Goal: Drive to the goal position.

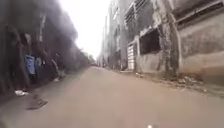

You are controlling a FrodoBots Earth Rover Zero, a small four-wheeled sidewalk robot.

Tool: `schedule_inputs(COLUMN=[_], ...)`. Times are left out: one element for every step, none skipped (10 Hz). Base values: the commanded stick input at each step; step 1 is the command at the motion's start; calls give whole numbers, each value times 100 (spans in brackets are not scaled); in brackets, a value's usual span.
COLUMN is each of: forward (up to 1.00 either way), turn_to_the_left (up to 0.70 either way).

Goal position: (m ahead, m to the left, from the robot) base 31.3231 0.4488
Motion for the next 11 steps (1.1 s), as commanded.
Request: schedule_inputs(forward=[100, 100, 100, 100, 100, 100, 100, 100, 100, 100, 100], turn_to_the_left=[0, 0, 0, 0, 0, 0, 0, 0, 0, 0, 0])
